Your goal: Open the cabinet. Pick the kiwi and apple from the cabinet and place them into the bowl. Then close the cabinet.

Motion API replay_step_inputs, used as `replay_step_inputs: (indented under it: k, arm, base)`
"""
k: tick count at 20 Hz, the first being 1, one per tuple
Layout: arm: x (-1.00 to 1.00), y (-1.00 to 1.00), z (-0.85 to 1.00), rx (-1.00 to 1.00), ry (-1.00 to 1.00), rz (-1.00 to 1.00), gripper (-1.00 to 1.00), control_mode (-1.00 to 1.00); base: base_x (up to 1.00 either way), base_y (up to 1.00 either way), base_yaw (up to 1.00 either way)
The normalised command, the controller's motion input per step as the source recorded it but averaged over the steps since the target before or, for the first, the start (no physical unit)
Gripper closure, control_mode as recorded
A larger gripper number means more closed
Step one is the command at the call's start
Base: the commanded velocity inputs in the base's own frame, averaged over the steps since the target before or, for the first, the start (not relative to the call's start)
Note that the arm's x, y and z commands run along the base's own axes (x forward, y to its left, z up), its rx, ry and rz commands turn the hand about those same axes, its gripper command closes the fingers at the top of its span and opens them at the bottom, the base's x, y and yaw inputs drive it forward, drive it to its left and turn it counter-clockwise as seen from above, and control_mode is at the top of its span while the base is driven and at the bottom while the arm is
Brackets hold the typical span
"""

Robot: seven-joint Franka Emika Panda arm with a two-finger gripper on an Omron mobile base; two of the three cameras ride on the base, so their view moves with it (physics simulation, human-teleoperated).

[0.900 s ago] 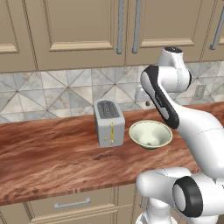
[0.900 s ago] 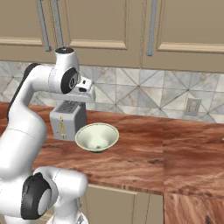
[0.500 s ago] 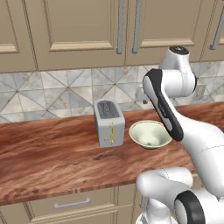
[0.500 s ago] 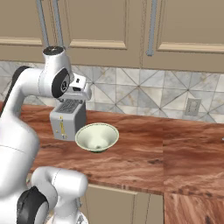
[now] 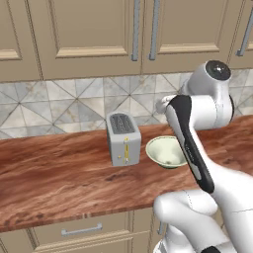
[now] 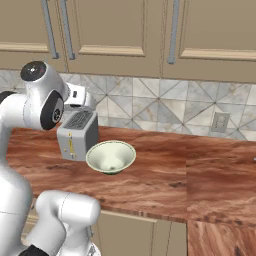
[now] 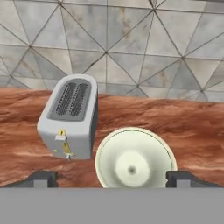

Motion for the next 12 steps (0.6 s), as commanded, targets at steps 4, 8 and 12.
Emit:
replay_step_inputs:
  k: [4, 8, 12]
  arm:
    - [-0.15, 0.06, 0.45, -0.02, -0.29, 0.0, -1.0, -1.0]
    - [-0.05, 0.13, 0.62, -0.05, -0.28, 0.0, -1.0, -1.0]
    - [-0.04, 0.08, 0.59, -0.06, -0.28, 0.0, -1.0, -1.0]
  base:
    - [0.0, 0.0, 0.0]
    - [0.0, 0.0, 0.0]
    - [0.0, 0.0, 0.0]
